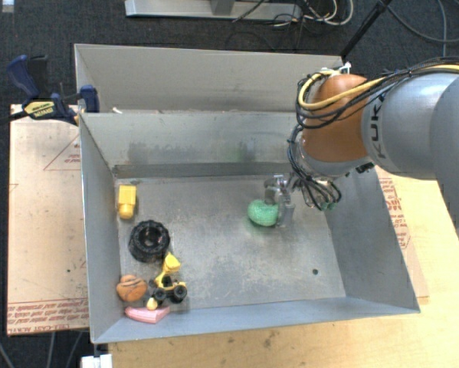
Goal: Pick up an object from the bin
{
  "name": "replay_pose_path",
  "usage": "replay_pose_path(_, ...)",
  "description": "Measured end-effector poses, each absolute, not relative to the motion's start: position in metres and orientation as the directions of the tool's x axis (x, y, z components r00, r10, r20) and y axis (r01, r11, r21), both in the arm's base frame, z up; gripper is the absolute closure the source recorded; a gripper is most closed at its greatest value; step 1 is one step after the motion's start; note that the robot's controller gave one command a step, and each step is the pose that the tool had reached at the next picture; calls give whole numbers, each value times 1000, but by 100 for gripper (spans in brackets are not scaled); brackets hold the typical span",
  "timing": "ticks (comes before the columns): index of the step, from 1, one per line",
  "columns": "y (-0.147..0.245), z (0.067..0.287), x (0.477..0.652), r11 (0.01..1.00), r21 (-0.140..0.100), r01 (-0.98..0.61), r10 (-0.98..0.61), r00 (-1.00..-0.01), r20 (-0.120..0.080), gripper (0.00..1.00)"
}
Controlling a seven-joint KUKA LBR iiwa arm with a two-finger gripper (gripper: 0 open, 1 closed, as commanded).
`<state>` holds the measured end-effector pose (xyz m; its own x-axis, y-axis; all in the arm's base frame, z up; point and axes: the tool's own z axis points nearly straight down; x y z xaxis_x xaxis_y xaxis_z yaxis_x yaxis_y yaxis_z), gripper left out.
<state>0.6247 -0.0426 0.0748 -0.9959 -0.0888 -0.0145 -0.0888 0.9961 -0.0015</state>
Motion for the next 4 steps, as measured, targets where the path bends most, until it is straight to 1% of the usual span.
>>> replay_pose_path(4,-43,75,625,996,-2,-89,-89,-996,-15,100)
